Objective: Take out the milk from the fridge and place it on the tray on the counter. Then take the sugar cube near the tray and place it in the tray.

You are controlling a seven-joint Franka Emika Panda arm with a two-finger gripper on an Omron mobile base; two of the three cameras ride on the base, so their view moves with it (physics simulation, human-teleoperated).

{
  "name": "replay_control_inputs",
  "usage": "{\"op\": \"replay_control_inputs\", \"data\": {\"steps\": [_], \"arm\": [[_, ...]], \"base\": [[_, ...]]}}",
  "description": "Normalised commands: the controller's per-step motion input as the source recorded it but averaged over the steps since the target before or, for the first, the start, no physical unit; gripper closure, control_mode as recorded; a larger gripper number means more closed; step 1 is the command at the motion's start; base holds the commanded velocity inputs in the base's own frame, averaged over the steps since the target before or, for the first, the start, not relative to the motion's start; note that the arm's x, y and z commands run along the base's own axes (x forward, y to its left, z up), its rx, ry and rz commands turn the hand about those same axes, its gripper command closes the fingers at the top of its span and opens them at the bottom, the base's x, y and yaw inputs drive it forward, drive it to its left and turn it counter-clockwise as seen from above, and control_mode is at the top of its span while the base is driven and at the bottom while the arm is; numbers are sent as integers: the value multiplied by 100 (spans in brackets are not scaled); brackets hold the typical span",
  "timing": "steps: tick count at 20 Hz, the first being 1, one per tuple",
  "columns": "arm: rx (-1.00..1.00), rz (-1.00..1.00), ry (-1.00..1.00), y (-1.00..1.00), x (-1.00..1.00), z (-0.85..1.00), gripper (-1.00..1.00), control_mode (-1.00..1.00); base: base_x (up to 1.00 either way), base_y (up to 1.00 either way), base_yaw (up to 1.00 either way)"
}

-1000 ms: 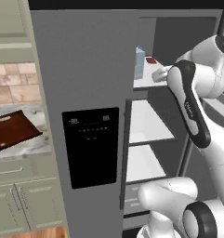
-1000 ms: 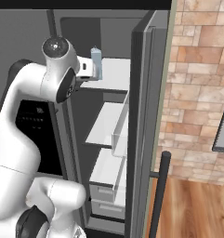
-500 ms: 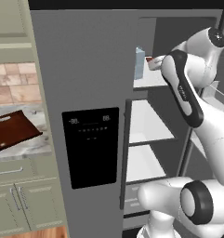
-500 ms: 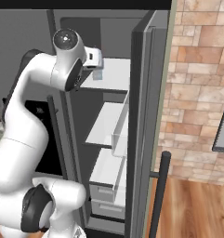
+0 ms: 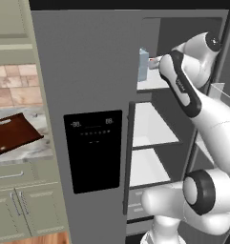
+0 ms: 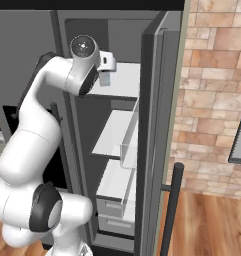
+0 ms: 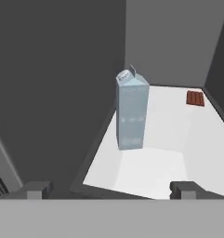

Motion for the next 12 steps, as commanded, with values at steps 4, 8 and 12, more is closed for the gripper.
{"op": "replay_control_inputs", "data": {"steps": [4,8,12], "arm": [[1,12,4,-9,50,0,-100,-100],[0,10,6,0,54,3,-100,-100],[0,6,3,0,38,4,-100,-100]], "base": [[0,0,0],[0,0,0],[0,0,0]]}}
